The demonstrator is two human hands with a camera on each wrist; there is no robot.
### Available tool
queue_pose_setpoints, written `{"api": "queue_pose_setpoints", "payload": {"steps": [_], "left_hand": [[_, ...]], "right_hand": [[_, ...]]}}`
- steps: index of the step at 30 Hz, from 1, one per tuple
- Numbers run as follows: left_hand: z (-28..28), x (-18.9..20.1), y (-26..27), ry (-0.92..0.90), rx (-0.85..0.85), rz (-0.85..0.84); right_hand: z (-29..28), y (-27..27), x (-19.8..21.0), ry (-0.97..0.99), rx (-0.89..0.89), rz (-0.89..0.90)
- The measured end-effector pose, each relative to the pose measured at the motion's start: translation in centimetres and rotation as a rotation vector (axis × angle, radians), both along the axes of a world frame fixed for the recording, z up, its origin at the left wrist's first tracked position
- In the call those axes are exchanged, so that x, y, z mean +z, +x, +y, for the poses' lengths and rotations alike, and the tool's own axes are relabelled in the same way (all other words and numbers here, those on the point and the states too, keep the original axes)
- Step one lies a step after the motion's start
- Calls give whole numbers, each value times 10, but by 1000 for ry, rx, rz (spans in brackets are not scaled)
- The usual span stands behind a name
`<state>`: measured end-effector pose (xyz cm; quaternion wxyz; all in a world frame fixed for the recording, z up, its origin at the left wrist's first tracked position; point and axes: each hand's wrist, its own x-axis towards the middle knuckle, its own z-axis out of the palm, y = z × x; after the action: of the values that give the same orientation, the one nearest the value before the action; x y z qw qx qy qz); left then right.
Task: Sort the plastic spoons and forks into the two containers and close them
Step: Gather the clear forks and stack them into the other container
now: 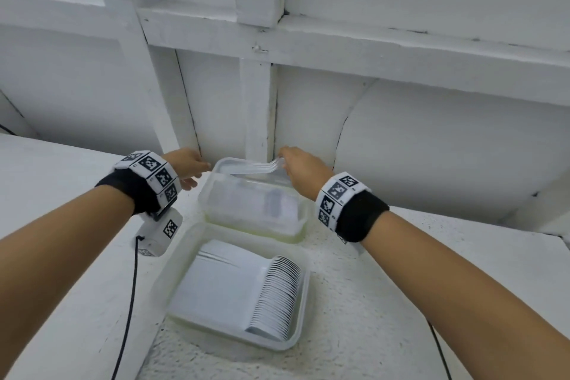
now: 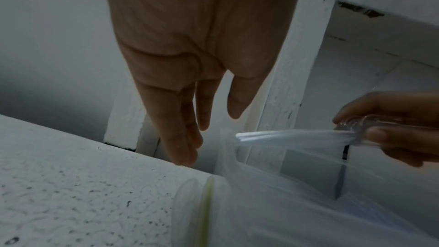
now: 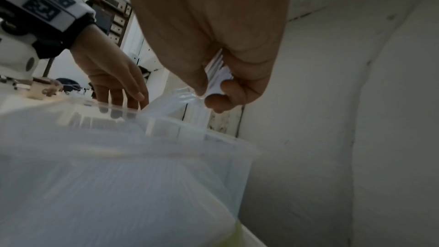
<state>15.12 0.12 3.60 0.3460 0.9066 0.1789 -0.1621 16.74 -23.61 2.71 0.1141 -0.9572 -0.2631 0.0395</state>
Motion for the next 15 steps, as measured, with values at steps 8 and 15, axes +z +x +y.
{"api": "queue_pose_setpoints", "payload": {"steps": [8, 15], "left_hand": [[-8, -11, 9, -39, -16, 52], [-9, -15, 11, -34, -17, 36]], "right_hand": [[14, 6, -26, -66, -12, 22], [11, 5, -30, -55, -64, 63]]}}
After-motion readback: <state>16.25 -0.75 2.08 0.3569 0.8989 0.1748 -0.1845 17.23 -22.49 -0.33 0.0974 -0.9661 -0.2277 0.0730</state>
